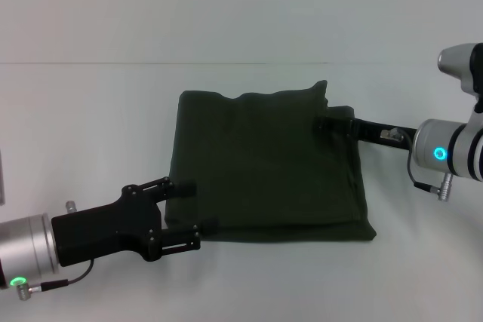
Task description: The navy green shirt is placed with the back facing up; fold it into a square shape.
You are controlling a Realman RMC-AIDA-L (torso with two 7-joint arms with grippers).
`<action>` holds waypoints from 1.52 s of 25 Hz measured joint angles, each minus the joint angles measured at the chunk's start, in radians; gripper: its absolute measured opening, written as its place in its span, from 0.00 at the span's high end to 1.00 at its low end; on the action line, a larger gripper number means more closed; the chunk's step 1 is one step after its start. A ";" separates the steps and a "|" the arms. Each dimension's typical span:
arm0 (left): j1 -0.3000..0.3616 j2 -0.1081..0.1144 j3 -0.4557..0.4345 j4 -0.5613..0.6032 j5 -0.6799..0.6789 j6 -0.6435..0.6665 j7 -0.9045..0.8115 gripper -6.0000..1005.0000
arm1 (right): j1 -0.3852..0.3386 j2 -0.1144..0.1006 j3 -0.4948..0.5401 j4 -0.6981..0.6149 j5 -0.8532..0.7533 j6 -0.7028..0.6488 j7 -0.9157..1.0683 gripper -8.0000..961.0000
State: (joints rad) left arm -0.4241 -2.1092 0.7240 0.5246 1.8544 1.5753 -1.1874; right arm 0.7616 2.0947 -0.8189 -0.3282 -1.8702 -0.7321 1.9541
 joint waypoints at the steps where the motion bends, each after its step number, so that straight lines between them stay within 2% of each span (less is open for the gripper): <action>1: 0.000 0.000 0.000 0.000 0.000 0.000 0.000 0.20 | -0.005 0.000 0.002 -0.005 0.002 -0.005 -0.002 0.05; 4: -0.001 0.000 0.000 0.000 0.000 0.000 -0.001 0.20 | -0.034 -0.001 0.004 -0.040 0.048 -0.077 -0.034 0.05; 9: -0.002 0.000 0.000 0.000 0.000 0.000 -0.008 0.20 | -0.097 -0.001 0.003 -0.083 0.242 -0.288 -0.186 0.05; 12: -0.002 0.000 0.000 0.000 0.000 0.000 -0.009 0.20 | -0.095 0.000 -0.006 -0.074 0.296 -0.350 -0.271 0.05; 14: -0.003 -0.001 0.000 0.000 0.000 0.000 -0.010 0.20 | -0.072 0.004 -0.026 -0.054 0.298 -0.330 -0.302 0.05; 20: -0.004 -0.003 0.000 0.000 0.000 0.008 -0.011 0.20 | 0.048 0.008 -0.125 0.037 0.300 -0.138 -0.319 0.05; 26: 0.001 -0.003 0.000 0.000 0.000 0.013 -0.012 0.20 | 0.105 0.014 -0.190 0.081 0.302 0.025 -0.309 0.05; 30: 0.003 -0.003 0.000 0.000 0.000 0.020 -0.012 0.20 | 0.113 0.011 -0.193 0.107 0.300 0.082 -0.305 0.05; 38: 0.004 -0.005 0.000 0.000 0.000 0.028 -0.023 0.20 | 0.086 0.006 -0.200 0.125 0.297 0.113 -0.292 0.05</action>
State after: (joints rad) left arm -0.4203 -2.1138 0.7240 0.5246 1.8546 1.6031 -1.2105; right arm 0.8479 2.1012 -1.0193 -0.2034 -1.5731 -0.6190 1.6625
